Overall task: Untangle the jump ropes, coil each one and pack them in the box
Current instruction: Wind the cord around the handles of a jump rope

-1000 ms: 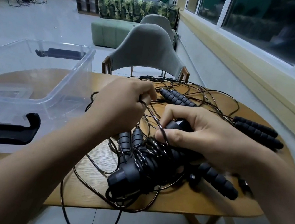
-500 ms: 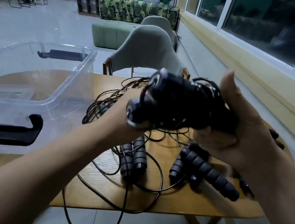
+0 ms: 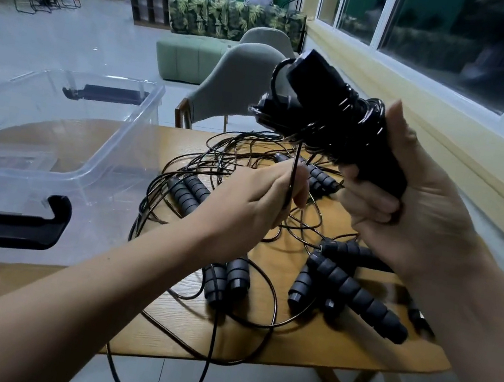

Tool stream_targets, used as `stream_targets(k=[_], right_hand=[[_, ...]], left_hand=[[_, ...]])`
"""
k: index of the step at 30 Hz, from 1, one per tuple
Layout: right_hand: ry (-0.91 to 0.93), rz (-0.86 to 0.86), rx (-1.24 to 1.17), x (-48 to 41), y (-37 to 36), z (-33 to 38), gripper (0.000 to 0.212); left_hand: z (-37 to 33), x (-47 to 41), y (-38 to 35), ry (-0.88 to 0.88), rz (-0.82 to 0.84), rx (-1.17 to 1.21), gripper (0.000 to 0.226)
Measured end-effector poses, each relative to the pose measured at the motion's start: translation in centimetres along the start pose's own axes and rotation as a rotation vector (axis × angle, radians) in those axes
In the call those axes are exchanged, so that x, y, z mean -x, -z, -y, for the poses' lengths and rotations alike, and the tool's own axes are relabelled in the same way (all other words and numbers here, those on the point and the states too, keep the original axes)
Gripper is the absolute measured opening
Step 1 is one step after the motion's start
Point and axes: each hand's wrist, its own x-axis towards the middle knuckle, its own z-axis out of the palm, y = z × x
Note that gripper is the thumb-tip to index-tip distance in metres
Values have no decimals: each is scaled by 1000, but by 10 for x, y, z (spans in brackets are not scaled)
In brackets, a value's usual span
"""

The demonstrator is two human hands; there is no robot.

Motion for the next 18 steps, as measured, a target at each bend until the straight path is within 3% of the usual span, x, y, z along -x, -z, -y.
stream_targets(k=[4,9,13,18], right_hand=[[56,-89,56,-5,3,-3,52],[111,-206,84,-8,1,-8,43],[176,-292,109,-8,3,-10,38],[303,-382,232,-11,3,-17,36]], left_hand=[[-3,5,-8,54,-56,107,51],[-7,7,-10,61,-63,94,45],[-7,9,-12,60,-31,-44,31],[-12,9,-19,184,-10,-201,46]])
